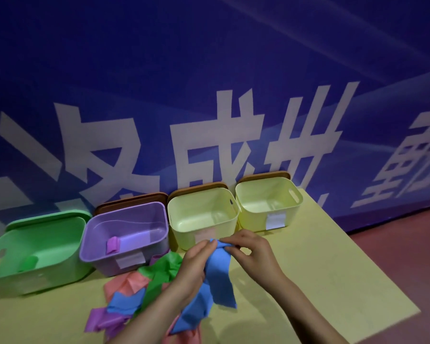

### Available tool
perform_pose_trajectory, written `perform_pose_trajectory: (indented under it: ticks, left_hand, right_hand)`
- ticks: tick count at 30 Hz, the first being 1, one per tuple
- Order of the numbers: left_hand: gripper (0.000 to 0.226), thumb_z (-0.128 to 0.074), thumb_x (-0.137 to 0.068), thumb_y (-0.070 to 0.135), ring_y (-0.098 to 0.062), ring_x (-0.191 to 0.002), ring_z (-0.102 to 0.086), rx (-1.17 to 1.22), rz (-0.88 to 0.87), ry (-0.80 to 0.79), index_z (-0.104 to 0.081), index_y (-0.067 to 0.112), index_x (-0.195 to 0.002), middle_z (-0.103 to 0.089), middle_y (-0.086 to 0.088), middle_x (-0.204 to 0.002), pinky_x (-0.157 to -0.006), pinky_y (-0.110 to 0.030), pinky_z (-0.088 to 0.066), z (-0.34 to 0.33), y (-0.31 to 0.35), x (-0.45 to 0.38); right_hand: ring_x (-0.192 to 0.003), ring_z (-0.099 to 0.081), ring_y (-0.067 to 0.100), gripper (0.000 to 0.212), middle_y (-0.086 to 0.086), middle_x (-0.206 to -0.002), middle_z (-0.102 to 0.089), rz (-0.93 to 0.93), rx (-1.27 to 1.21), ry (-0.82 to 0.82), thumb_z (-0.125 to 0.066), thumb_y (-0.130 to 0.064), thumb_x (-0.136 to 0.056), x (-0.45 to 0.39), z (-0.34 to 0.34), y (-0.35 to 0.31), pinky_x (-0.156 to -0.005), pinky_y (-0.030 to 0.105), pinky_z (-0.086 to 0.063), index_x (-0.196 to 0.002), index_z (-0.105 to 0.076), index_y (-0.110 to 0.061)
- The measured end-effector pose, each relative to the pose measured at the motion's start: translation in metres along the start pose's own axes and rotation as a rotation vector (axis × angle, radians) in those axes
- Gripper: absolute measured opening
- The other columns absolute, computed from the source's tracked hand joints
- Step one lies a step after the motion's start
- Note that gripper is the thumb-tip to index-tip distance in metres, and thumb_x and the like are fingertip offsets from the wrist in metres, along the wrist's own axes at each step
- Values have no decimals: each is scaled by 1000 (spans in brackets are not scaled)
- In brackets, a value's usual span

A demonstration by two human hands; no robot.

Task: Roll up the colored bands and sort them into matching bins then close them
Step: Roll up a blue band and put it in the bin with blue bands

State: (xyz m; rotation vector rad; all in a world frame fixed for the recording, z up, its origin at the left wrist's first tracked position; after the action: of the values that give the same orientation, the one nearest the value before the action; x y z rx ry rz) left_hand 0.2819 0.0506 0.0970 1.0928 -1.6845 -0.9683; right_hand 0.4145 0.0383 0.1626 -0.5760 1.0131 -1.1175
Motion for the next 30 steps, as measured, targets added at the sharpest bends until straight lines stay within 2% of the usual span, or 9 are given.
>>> perform_pose_trajectory:
  ticks: [3, 6, 8, 10, 14, 18, 23, 27, 30]
  left_hand:
    - [16, -65, -86, 29, -27, -85, -54, 0, 15, 23, -73, 15, -88, -62, -17, -91, -73, -36, -37, 8, -3, -1]
    - [14, -63, -84, 28, -24, -88, -55, -52, -23, 13, -73, 19, -86, -64, -12, -90, -80, -39, -37, 13, -1, -6]
    - [15, -60, -88, 24, -24, -90, -57, -121, -60, 36, -70, 14, -90, -66, -14, -92, -82, -40, -39, 17, 1, -12]
    - [21, -59, -89, 26, -24, -91, -60, -227, -95, 80, -66, 8, -96, -68, -19, -97, -83, -39, -43, 23, 5, -18]
    - [18, -51, -97, 12, -17, -98, -65, -354, -151, 151, -68, 10, -103, -71, -8, -101, -89, -31, -48, 30, 13, -25]
    - [22, -48, -97, 17, -19, -103, -64, -382, -157, 216, -68, 10, -101, -71, -6, -102, -93, -35, -47, 36, 13, -31]
    - [27, -42, -99, 4, -3, -86, -60, -309, -119, 267, -67, 13, -93, -69, 4, -93, -73, -7, -42, 34, 12, -29]
    - [25, -40, -100, 8, -6, -89, -59, -365, -119, 240, -65, 11, -98, -68, 2, -94, -73, -6, -41, 31, 9, -28]
    - [22, -40, -100, 9, -12, -89, -58, -422, -108, 239, -63, 8, -98, -66, -3, -93, -74, -12, -41, 32, 2, -28]
  right_hand:
    - [-89, -62, 6, 24, -7, -93, -67, -62, -65, -73, -64, -9, -87, 1, -7, 5, -79, 15, -46, -104, -75, -24]
    - [-94, -63, 7, 22, -4, -97, -70, -203, -219, -74, -61, -10, -92, -2, -12, 13, -85, 23, -50, -106, -74, -20]
    - [-88, -65, 6, 21, -6, -94, -71, -312, -276, -63, -62, -13, -91, -7, -16, 20, -82, 25, -52, -108, -72, -23]
    - [-75, -63, 4, 17, -9, -81, -71, -365, -300, -88, -61, -11, -91, -13, -22, 23, -72, 20, -51, -99, -72, -21]
    - [-64, -60, 1, 14, -7, -67, -68, -343, -269, -139, -62, -4, -89, -28, -29, 24, -65, 15, -46, -85, -72, -13]
    - [-67, -62, 6, 8, 4, -73, -70, -338, -229, -184, -66, -6, -87, -42, -39, 30, -69, 23, -51, -82, -71, -11]
    - [-70, -63, 6, 7, 8, -79, -72, -333, -245, -220, -66, -5, -87, -48, -44, 34, -70, 20, -51, -83, -72, -8]
    - [-70, -64, 10, 10, 5, -77, -71, -321, -253, -188, -68, -6, -85, -39, -43, 35, -69, 21, -49, -79, -71, -13]
    - [-73, -65, 15, 5, 4, -79, -71, -323, -255, -173, -70, -8, -84, -30, -45, 39, -71, 23, -50, -81, -72, -11]
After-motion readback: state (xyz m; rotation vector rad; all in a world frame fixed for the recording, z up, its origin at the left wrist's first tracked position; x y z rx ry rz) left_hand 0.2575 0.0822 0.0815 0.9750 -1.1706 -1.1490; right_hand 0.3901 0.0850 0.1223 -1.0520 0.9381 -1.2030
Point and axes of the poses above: each hand's wrist, its own x-axis away from the middle knuckle, its own z-axis out of the back of the hand, y = z × x, the point moved 8 cm from there along -x, towards the middle knuckle
